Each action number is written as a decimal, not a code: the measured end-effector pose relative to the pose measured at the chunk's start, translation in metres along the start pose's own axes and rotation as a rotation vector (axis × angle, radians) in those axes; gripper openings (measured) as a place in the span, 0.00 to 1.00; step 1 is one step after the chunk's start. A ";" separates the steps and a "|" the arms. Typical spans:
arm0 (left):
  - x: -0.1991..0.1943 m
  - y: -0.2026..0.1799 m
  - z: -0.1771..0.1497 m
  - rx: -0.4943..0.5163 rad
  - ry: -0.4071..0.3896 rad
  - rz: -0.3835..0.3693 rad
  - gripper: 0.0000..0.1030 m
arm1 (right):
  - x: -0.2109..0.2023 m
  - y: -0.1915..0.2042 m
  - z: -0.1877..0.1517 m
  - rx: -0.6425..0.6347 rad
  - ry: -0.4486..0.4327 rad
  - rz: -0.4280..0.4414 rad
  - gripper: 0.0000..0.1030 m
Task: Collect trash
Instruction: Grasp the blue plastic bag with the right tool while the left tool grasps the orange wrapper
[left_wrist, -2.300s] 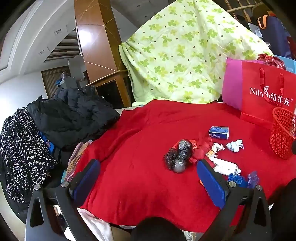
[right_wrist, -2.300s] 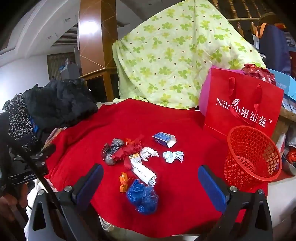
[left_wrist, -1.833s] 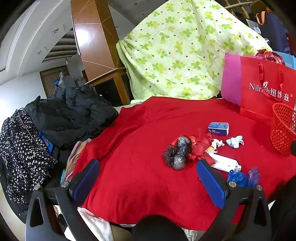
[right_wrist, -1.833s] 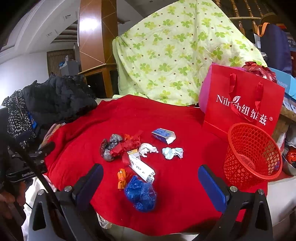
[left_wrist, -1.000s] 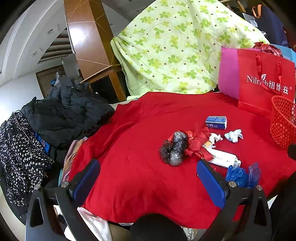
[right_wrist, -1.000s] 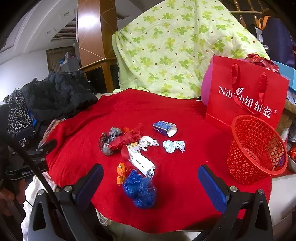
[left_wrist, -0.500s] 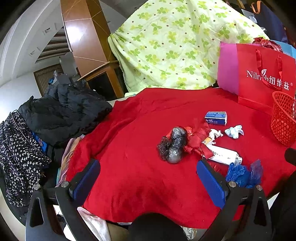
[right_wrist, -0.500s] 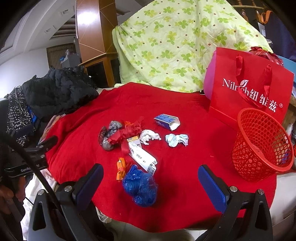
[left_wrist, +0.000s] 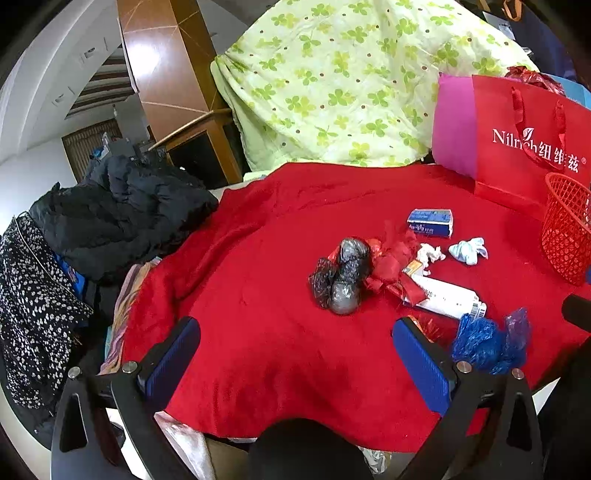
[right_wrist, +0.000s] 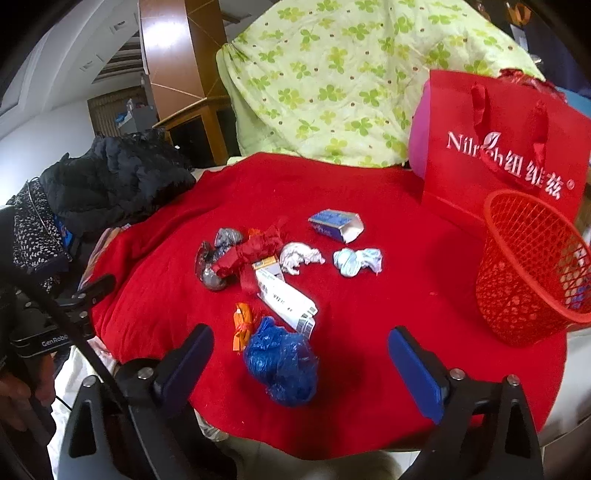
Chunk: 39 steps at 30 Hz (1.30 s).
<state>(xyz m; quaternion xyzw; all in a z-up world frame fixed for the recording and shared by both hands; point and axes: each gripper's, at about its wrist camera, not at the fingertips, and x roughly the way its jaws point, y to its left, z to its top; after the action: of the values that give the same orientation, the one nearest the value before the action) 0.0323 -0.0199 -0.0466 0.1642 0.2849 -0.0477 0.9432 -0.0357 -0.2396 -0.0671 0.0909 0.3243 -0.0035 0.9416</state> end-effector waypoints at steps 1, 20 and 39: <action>0.003 0.000 -0.002 -0.004 0.007 -0.002 1.00 | 0.004 -0.001 -0.001 0.005 0.010 0.008 0.92; 0.066 -0.009 -0.025 -0.031 0.208 -0.081 1.00 | 0.143 -0.004 -0.047 0.055 0.302 0.202 0.56; 0.155 -0.085 -0.033 -0.186 0.446 -0.509 0.61 | 0.083 -0.089 -0.031 0.287 0.026 0.238 0.54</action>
<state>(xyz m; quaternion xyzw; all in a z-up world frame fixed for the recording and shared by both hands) 0.1281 -0.0879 -0.1822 0.0076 0.5189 -0.2181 0.8265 0.0045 -0.3178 -0.1569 0.2619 0.3197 0.0629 0.9084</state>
